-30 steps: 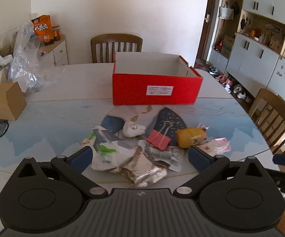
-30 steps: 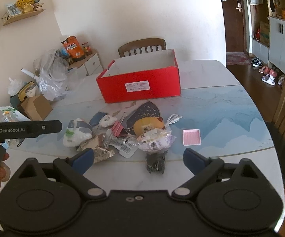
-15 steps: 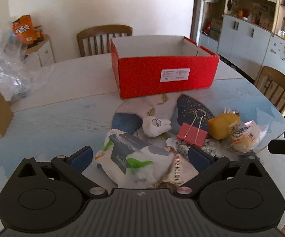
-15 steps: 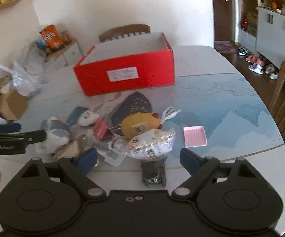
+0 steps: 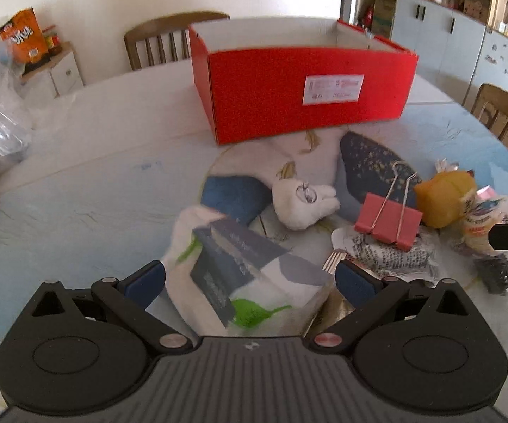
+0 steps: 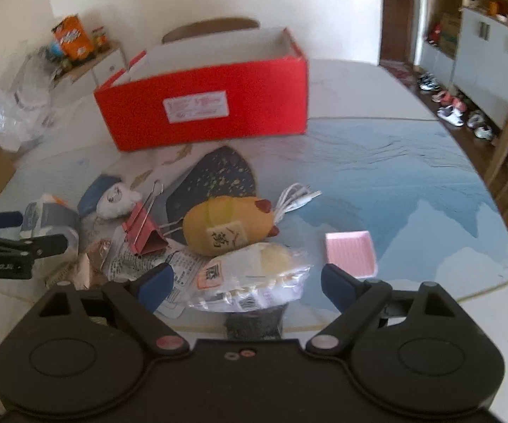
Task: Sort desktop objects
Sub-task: 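Reach the left gripper to the white-and-green snack bag while the right gripper reaches the clear plastic bag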
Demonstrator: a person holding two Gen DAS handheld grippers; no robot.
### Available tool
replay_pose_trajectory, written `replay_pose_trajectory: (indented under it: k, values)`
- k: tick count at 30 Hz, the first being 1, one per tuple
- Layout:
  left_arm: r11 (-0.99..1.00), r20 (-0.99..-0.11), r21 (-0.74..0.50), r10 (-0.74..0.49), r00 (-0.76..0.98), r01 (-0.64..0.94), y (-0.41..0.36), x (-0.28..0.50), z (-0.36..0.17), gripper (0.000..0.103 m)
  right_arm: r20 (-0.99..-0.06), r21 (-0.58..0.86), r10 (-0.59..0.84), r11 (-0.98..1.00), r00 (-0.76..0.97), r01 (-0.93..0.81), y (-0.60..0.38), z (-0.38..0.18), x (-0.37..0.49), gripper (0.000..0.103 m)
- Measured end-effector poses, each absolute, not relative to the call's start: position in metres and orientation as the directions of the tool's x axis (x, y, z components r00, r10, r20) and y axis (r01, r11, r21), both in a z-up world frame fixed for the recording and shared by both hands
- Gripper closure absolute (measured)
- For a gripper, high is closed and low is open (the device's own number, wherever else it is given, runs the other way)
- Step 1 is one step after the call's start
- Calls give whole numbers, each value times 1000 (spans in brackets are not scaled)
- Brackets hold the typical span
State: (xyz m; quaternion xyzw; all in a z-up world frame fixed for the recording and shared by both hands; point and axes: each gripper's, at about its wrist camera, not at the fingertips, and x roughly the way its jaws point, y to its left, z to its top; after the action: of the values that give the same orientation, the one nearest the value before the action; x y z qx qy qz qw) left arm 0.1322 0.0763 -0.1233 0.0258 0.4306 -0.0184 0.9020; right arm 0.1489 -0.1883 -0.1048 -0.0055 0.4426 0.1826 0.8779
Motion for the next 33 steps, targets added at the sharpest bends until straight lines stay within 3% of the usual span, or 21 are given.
replay_pose_trajectory:
  k: [6, 10, 15, 20, 22, 23, 28, 33]
  values:
    - [999, -806, 41, 34, 590, -2, 82, 144, -134, 0, -795, 167, 346, 915, 499, -369, -183, -113, 160, 13]
    - [998, -821, -3, 29, 570, -55, 91, 149, -136, 12, -817, 154, 336, 910, 469, -385, -184, -117, 166, 20]
    - [996, -822, -23, 27, 569, -81, 96, 149, -134, 22, -823, 163, 344, 905, 452, -393, -184, -117, 168, 22]
    - [996, -820, -18, 37, 571, -91, 94, 149, -132, 38, -829, 165, 345, 903, 440, -398, -185, -115, 170, 25]
    - [995, -816, -20, 37, 576, -93, 93, 148, -131, 45, -833, 162, 343, 902, 435, -400, -185, -114, 171, 29]
    - [996, -814, -14, 41, 580, -90, 92, 147, -130, 49, -834, 156, 338, 902, 435, -402, -185, -113, 171, 37]
    - [997, -798, 4, 52, 601, -82, 89, 145, -124, 70, -839, 164, 342, 901, 423, -402, -187, -111, 170, 39]
    - [996, -784, -20, 42, 619, -93, 93, 142, -119, 82, -833, 179, 354, 900, 426, -398, -191, -105, 166, 43]
